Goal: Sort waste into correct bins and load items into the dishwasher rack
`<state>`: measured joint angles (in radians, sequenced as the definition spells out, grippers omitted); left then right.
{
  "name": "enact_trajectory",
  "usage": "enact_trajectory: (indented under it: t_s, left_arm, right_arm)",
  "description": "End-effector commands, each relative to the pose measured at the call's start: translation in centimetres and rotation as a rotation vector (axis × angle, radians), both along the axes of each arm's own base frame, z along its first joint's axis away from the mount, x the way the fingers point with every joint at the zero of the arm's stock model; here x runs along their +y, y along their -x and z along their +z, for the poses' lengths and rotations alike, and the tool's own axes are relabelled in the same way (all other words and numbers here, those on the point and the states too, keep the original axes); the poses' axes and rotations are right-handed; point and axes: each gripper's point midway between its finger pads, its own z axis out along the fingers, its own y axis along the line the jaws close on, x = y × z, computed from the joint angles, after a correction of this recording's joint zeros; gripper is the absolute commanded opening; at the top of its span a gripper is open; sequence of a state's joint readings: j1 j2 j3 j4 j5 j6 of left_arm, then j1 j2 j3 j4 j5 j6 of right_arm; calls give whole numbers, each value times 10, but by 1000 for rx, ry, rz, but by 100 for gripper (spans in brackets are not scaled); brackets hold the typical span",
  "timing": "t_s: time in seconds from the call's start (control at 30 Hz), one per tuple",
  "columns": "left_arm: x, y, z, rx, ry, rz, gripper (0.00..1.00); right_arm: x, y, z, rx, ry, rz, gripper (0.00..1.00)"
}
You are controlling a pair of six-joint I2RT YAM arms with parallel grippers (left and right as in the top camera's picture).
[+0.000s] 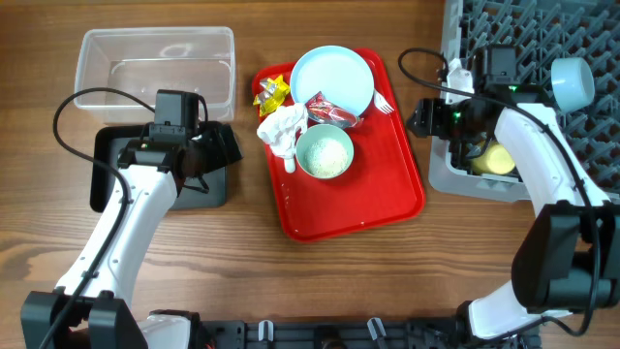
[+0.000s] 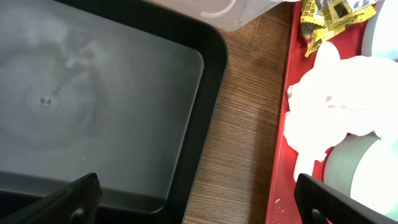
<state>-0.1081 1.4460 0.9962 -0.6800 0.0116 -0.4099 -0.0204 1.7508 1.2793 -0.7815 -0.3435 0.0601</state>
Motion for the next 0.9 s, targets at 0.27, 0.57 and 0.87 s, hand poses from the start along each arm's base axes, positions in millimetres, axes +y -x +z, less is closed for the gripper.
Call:
enact_trajectory:
  t_s: [0.27,0.57,0.87]
  left_arm:
    - [4,-5,3,-9,-5,24,100]
    - [4,-5,3,-9,-5,24,100]
    - [4,-5,3,-10,-5,24,100]
  right_arm:
    - [-25,13,-25,92,116,-77,73]
    - [-15,-8,15,-28,65,-25,76]
    - [89,-16,65,-176,77,169,84]
